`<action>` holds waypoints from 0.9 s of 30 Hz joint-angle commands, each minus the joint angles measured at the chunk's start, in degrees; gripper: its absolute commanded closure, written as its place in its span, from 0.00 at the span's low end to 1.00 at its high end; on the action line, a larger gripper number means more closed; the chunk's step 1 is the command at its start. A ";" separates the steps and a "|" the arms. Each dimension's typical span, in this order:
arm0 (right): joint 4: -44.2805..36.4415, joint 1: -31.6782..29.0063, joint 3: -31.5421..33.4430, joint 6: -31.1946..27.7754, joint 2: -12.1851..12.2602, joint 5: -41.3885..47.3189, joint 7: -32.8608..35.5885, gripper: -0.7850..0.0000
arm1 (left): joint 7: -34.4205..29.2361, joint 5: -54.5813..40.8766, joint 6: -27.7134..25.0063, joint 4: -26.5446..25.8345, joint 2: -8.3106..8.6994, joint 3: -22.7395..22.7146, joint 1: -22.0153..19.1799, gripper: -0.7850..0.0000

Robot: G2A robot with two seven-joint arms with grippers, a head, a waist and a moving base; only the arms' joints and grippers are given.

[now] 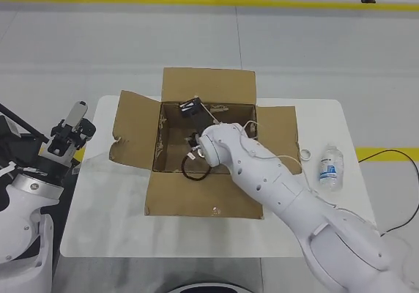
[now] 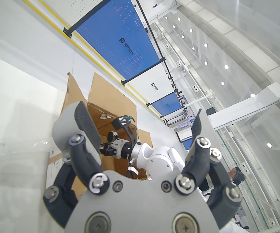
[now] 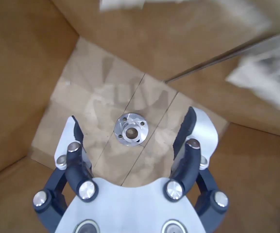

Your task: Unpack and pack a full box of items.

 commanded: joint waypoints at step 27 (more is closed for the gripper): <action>-48.58 -35.48 55.57 -18.17 18.21 -30.59 19.30 0.17 | 0.00 0.00 0.00 0.00 0.00 0.00 0.00 0.00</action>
